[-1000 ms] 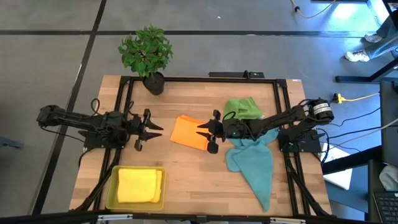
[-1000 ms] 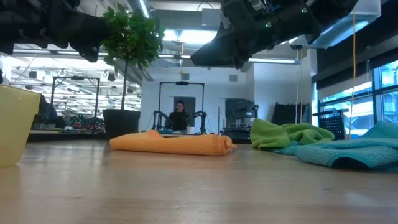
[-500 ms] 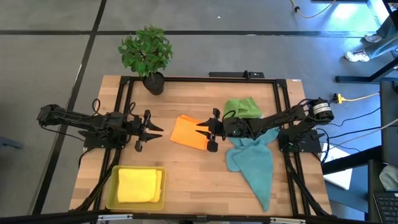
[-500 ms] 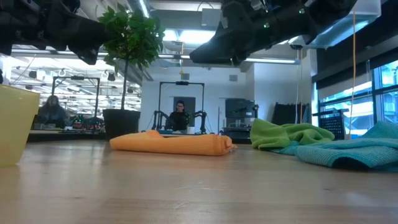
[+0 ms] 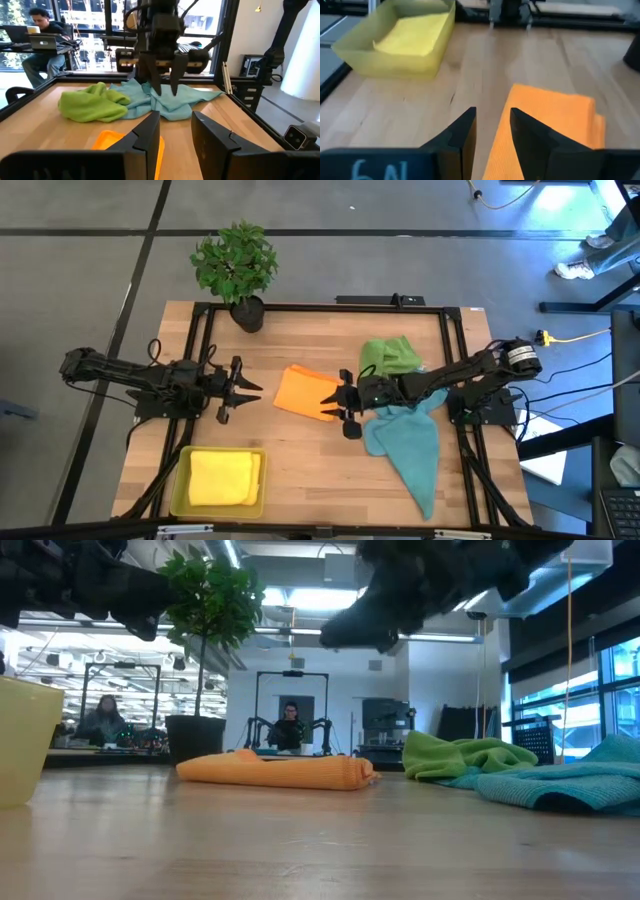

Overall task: Fold microfiber towels
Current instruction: Put the folded orange microfiber cloth into the yellow bin

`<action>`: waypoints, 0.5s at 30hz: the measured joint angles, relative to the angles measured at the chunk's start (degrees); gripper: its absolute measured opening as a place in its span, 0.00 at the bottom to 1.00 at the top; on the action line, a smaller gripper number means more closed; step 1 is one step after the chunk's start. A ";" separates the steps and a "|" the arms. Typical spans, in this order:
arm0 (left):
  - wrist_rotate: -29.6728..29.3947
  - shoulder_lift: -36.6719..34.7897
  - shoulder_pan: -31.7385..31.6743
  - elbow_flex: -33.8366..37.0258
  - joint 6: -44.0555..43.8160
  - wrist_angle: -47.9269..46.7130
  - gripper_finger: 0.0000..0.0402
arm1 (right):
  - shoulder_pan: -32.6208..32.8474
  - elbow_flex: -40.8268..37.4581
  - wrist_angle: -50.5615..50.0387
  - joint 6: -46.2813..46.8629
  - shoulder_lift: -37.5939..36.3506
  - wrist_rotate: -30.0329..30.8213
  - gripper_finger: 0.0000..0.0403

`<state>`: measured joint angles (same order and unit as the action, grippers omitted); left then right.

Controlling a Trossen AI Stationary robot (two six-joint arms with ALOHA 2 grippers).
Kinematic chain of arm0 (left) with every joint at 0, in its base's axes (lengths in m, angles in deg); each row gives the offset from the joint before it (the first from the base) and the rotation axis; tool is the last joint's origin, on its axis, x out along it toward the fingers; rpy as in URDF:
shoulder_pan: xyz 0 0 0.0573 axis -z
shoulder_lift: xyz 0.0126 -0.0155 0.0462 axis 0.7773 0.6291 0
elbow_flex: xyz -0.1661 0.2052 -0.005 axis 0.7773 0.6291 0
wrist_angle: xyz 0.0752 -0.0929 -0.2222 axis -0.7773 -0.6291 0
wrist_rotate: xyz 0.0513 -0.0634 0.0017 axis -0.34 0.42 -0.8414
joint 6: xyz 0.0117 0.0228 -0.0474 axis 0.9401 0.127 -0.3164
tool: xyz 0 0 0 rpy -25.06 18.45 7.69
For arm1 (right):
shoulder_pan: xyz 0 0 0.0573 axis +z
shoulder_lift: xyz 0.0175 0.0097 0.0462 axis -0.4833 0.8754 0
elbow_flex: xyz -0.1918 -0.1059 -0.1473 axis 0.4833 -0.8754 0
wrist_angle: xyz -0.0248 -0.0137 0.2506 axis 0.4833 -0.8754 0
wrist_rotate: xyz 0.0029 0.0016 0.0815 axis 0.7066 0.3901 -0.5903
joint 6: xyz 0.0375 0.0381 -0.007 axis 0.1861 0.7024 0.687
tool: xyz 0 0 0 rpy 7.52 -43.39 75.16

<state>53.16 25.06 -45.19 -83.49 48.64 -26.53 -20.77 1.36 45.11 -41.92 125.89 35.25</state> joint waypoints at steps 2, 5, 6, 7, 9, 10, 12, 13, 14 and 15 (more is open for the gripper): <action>0.00 0.00 0.00 0.00 0.00 0.02 0.26 | 0.66 0.75 -0.22 -0.54 -0.03 0.70 0.30; 0.00 0.37 0.00 0.00 -0.04 0.07 0.26 | 1.70 2.27 -2.95 -3.50 0.01 0.88 0.30; 0.00 0.50 0.00 0.00 -0.07 0.08 0.26 | 1.96 2.85 -3.63 -4.43 0.01 0.84 0.30; -0.02 0.77 0.00 0.00 -0.28 0.07 0.26 | 2.20 3.28 -4.26 -4.59 0.01 0.82 0.30; 0.24 1.54 0.00 0.00 -1.00 0.06 0.26 | 2.69 3.40 -5.00 -4.83 0.08 -0.30 0.30; 1.33 2.14 -0.02 0.00 -1.79 0.04 0.26 | 3.02 3.30 -4.91 -5.81 0.36 -2.35 0.30; 3.36 3.49 -0.02 0.00 -1.84 -0.02 0.26 | 4.04 2.90 -5.01 -6.77 1.34 -6.58 0.32; 3.93 4.08 -0.01 0.00 -1.78 0.00 0.26 | 4.75 2.89 -5.04 -6.47 2.21 -7.81 0.34; 3.98 4.70 0.00 -0.01 -1.68 0.02 0.26 | 5.41 2.84 -5.10 -5.68 3.12 -8.21 0.36; 3.72 5.47 0.00 -0.18 -1.66 -0.03 0.26 | 5.94 2.80 -5.08 -4.65 4.06 -8.20 0.38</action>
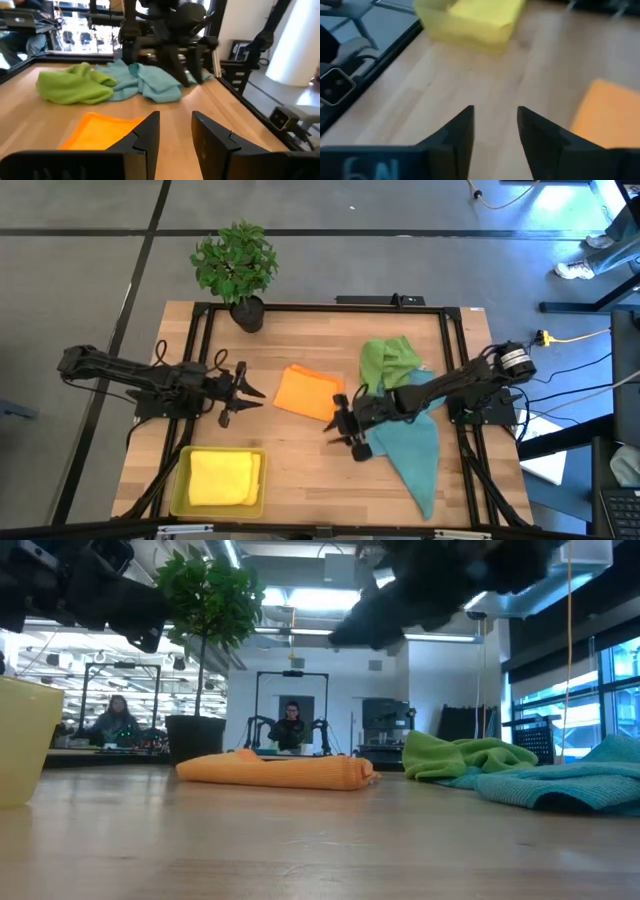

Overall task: Fold microfiber towels
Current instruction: Put the folded orange microfiber cloth into the yellow bin

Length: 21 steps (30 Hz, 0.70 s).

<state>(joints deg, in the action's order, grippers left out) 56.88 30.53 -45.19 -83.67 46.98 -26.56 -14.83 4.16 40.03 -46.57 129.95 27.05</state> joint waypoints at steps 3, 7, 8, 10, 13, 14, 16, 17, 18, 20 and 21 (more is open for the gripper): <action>-0.46 2.55 0.00 -1.15 -0.03 0.27 0.26 | 0.90 0.00 0.19 1.43 3.17 3.91 0.48; -0.66 6.61 0.02 -2.78 -0.02 0.36 0.26 | 1.15 -0.02 1.65 1.68 6.19 12.96 0.61; -0.80 7.74 0.02 -3.23 -0.02 0.46 0.26 | 1.15 -0.02 1.93 1.85 6.55 14.96 0.64; -1.42 9.80 0.00 -3.87 0.01 0.50 0.26 | 1.13 -0.02 1.58 3.05 6.90 17.98 0.69; -2.33 12.92 0.00 -4.74 0.14 0.78 0.26 | 1.04 -0.02 1.45 4.52 7.62 19.36 0.74; -2.52 14.08 0.12 -5.12 0.15 0.79 0.26 | 1.08 -0.02 1.71 4.70 8.00 19.36 0.74; -3.71 16.45 1.14 -6.25 0.16 0.80 0.25 | 1.21 0.00 2.02 5.68 9.18 19.34 0.74; -4.52 17.72 1.94 -7.00 0.50 0.80 0.24 | 1.22 0.00 1.88 6.16 9.94 19.32 0.74; -5.37 19.20 2.92 -7.92 1.32 0.80 0.24 | 1.22 -0.01 1.90 6.38 10.65 19.47 0.73; -6.95 21.82 4.78 -9.70 2.98 0.38 0.23 | 1.20 -0.02 1.83 6.61 11.80 21.20 0.73; -7.58 23.19 5.57 -10.53 3.93 0.25 0.22 | 1.20 -0.02 1.98 6.68 12.29 22.11 0.72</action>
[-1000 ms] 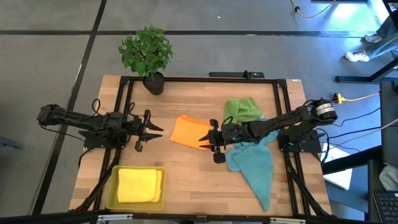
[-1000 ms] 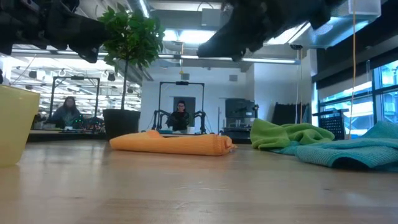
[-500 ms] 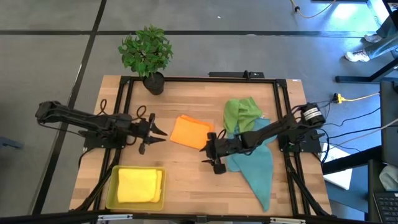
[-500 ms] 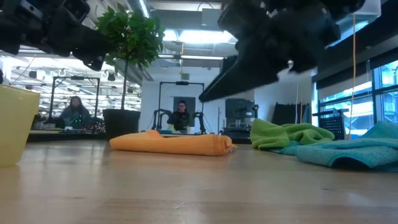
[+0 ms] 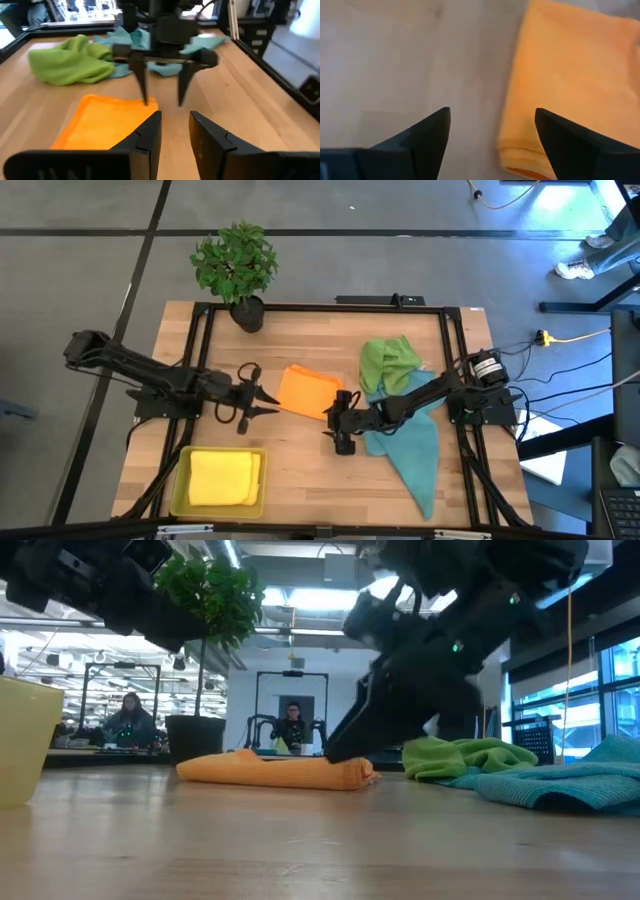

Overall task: Fold microfiber towels
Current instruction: Put the folded orange microfiber cloth into the yellow bin

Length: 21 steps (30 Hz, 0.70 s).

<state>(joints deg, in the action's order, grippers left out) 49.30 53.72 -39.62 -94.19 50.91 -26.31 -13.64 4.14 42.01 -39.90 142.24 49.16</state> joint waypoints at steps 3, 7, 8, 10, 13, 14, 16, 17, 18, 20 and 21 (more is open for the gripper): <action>-0.77 3.23 1.52 -1.95 2.87 -0.12 0.22 | -0.09 0.00 -0.12 0.77 0.94 4.45 0.72; -4.54 5.31 2.19 -4.72 2.20 0.86 0.22 | -0.45 0.00 -0.48 0.77 2.17 7.18 0.72; -4.66 5.59 2.45 -5.27 1.98 0.94 0.22 | -0.48 0.00 -0.34 0.84 2.74 7.05 0.72; -4.62 6.27 3.31 -6.04 2.10 0.93 0.22 | -0.48 0.00 0.08 0.85 3.66 6.67 0.72; -2.93 7.63 4.86 -6.52 3.65 2.84 0.25 | -0.48 0.02 1.65 0.91 4.71 6.88 0.72; -1.75 8.24 5.48 -6.54 4.27 4.11 0.26 | -0.47 0.02 1.97 0.92 4.94 7.15 0.72; -0.43 9.73 6.47 -6.56 5.33 6.30 0.29 | -0.40 0.08 2.40 0.73 5.35 8.51 0.72; -0.40 10.42 6.76 -6.56 5.68 6.80 0.30 | -0.37 0.11 2.35 0.45 5.38 9.31 0.72; -0.60 11.09 6.84 -6.56 6.15 7.10 0.31 | -0.35 0.12 2.28 -0.09 5.39 10.05 0.72; -1.60 12.37 6.87 -6.56 6.32 7.31 0.34 | -0.28 0.13 1.99 -0.61 5.46 12.39 0.72; -2.36 13.01 6.87 -6.56 6.32 7.33 0.35 | -0.26 0.13 1.85 -0.82 5.50 13.35 0.72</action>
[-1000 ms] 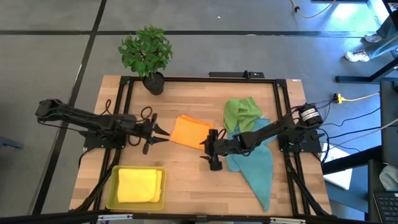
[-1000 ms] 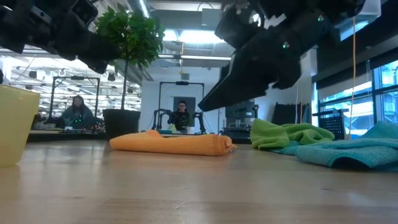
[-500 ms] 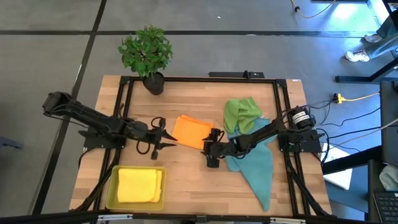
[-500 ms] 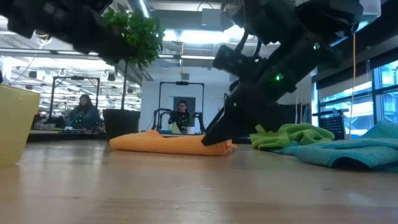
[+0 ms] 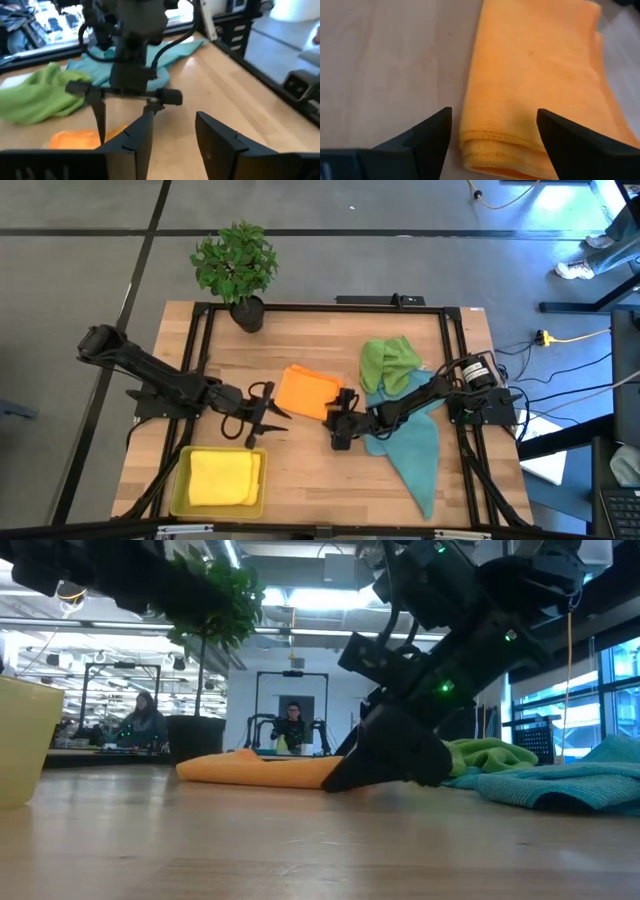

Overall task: Fold microfiber towels
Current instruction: Put the folded orange microfiber cloth into the yellow bin

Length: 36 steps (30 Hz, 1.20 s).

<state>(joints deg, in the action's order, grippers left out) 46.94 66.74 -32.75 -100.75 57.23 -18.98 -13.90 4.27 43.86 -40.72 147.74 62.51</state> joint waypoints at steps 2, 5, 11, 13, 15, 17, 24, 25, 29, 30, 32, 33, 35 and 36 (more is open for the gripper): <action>-0.94 1.10 0.00 0.00 0.00 0.10 0.36 | -0.05 0.00 -0.33 -1.30 0.01 1.07 0.72; -0.99 2.61 0.00 0.00 0.07 2.03 0.38 | -0.07 0.00 -0.30 -2.60 0.21 1.72 0.72; 4.33 4.53 0.25 0.02 3.37 5.51 0.38 | -0.10 -0.01 -0.59 -2.95 0.31 1.84 0.59; 4.84 4.58 0.37 0.02 3.48 6.37 0.38 | -0.11 -0.07 -0.79 -3.05 0.31 2.04 0.53; 4.22 4.58 0.17 0.00 4.12 6.41 0.38 | -0.15 -0.11 -0.96 -2.73 0.35 1.78 0.46; 1.48 4.58 0.09 0.00 4.97 6.35 0.38 | -0.21 -0.11 -0.88 -1.93 0.35 0.06 0.38; -2.09 8.87 -0.59 0.00 6.36 5.43 0.38 | -0.55 -0.26 0.32 -0.92 0.24 -2.20 0.06; -3.10 9.82 -1.14 0.00 6.25 5.43 0.38 | -0.89 -0.26 0.35 0.02 0.20 -2.20 0.04; -4.04 13.48 -4.11 0.00 4.80 5.43 0.38 | -2.40 -0.26 0.58 4.67 0.20 -2.69 0.04; -3.76 14.21 -4.80 0.00 4.56 5.40 0.39 | -2.78 -0.26 0.72 5.54 0.18 -3.50 0.04; -3.75 15.71 -5.63 -0.19 4.48 5.33 0.41 | -3.37 -0.26 1.34 6.69 0.05 -5.34 0.03; -3.75 16.30 -5.84 -0.51 4.46 5.21 0.43 | -3.52 -0.26 1.59 7.17 -0.08 -5.97 0.02; -3.75 17.46 -5.97 -1.48 4.46 5.42 0.47 | -3.82 -0.26 3.28 7.56 -0.13 -6.95 0.02; -3.67 17.97 -5.93 -1.95 4.46 5.44 0.49 | -3.82 -0.26 3.95 7.57 -0.13 -7.07 0.02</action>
<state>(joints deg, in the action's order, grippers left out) 43.27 84.71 -38.68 -102.70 61.69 -13.54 -17.72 4.01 47.81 -33.15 147.60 55.44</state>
